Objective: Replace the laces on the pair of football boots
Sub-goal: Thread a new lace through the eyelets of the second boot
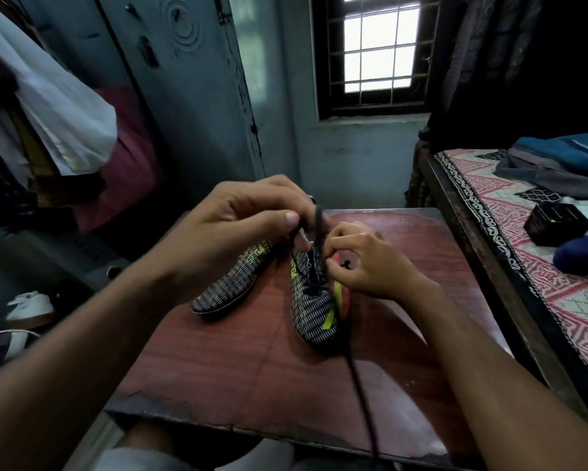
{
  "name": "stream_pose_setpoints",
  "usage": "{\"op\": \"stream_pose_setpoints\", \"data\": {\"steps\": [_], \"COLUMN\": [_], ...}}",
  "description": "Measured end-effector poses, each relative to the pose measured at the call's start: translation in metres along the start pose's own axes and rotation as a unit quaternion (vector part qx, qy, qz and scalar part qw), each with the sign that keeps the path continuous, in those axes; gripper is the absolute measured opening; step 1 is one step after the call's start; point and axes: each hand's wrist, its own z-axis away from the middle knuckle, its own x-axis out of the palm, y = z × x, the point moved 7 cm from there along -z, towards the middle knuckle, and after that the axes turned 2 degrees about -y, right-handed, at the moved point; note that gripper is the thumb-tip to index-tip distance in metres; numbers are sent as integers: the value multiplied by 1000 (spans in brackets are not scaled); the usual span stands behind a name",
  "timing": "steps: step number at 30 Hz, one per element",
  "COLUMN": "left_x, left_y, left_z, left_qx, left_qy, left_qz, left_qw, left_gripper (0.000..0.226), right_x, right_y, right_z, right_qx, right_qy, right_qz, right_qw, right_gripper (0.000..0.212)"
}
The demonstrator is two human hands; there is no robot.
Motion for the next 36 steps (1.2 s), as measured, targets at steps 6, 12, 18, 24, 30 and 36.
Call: {"op": "stream_pose_setpoints", "data": {"steps": [6, 12, 18, 24, 30, 36], "left_x": [-9, -25, -10, -19, -25, -22], "left_y": [-14, -16, -27, -43, -68, -105], "left_z": [-34, -37, -25, -6, 29, 39], "left_qx": [-74, -84, -90, -89, -120, -175], "left_qy": [33, 60, -12, -15, -63, -128], "left_qz": [-186, -163, -111, -71, -40, -192], "left_qw": [979, 981, 990, 993, 990, 957], "left_gripper": [34, 46, 48, 44, 52, 40], "right_x": [-22, -34, -43, -22, -24, -27], "right_y": [-72, -40, -13, 40, 56, 64], "right_z": [5, 9, 7, 5, 9, 10], "right_qx": [-129, 4, 48, 187, 251, 280], "right_qy": [169, 248, 263, 138, 118, 174], "right_qz": [-86, -149, -20, 32, 67, -47], "right_qw": [973, 957, 963, 972, 958, 943], "right_gripper": [26, 55, 24, 31, 34, 43]}}
